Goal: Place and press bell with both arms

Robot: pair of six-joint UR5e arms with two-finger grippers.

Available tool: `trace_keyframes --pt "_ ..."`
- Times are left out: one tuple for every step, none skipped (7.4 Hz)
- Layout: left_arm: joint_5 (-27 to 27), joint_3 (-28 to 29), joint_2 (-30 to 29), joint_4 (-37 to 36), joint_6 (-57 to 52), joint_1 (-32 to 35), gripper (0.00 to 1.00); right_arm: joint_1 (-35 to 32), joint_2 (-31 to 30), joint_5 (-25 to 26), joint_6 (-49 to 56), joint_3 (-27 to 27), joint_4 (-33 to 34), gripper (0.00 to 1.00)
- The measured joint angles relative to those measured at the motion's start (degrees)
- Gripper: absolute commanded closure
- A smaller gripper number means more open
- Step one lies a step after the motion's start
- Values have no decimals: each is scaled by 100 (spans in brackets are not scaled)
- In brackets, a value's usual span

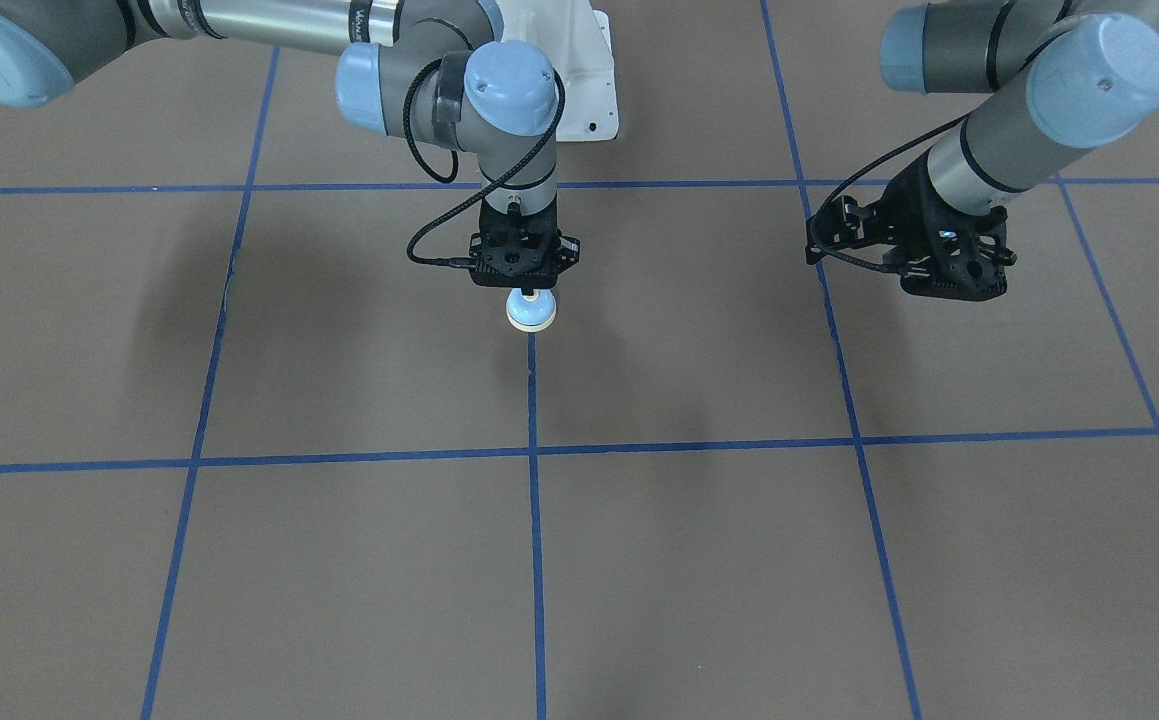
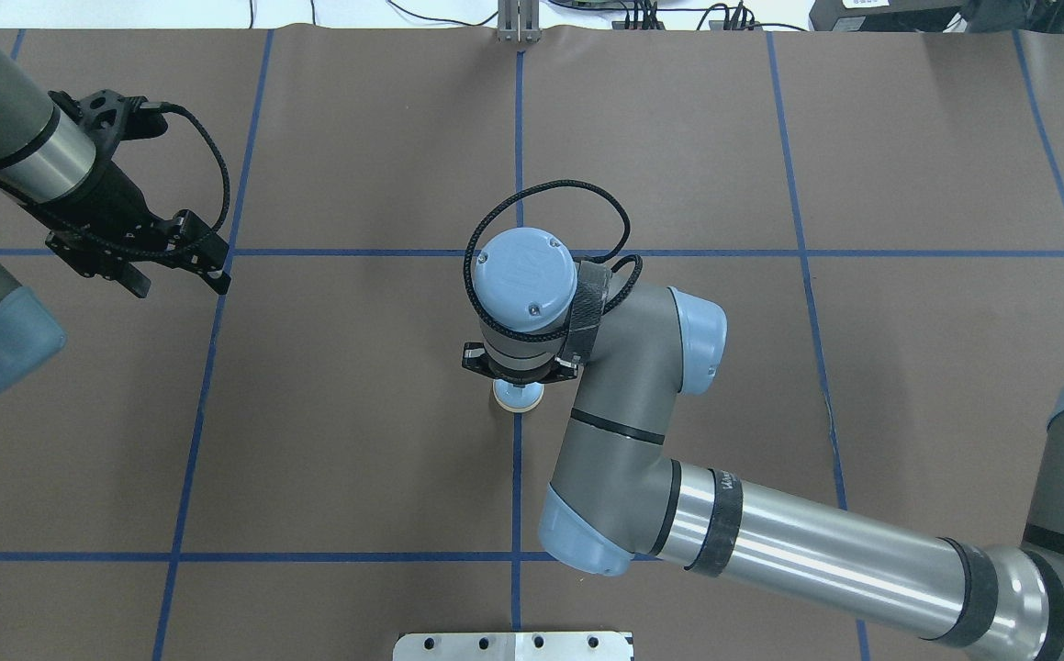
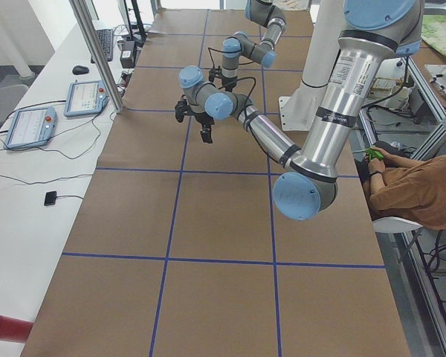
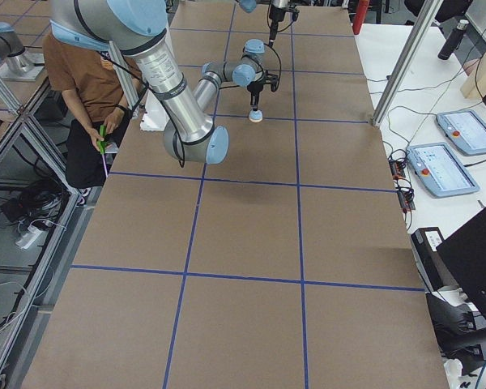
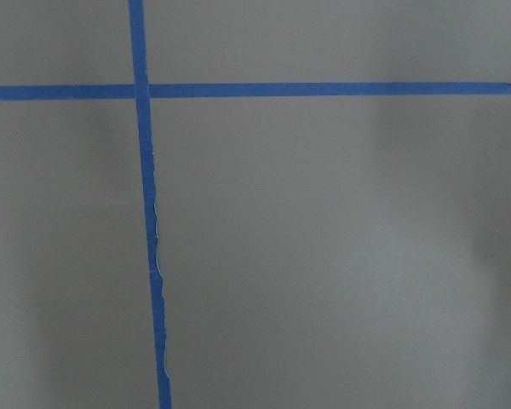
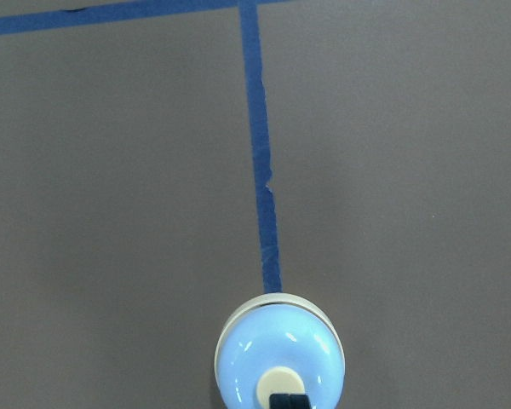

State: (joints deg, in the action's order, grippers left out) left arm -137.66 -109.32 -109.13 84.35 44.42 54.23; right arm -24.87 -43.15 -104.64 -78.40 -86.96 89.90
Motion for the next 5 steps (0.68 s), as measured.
trace_keyframes --pt "6 -29 8 -4 15 0 2 0 8 -13 -5 79 -123 100" --pt "9 -45 12 -5 32 -1 2 -3 23 -84 -7 105 -168 100" --pt "10 -50 14 -6 43 -5 2 -21 39 -215 -8 88 -167 100" --pt "10 -53 13 -6 45 -7 2 -107 -24 -366 -2 -75 -82 100" --pt "11 -54 10 -6 43 -7 2 -286 -271 -545 35 -515 148 100"
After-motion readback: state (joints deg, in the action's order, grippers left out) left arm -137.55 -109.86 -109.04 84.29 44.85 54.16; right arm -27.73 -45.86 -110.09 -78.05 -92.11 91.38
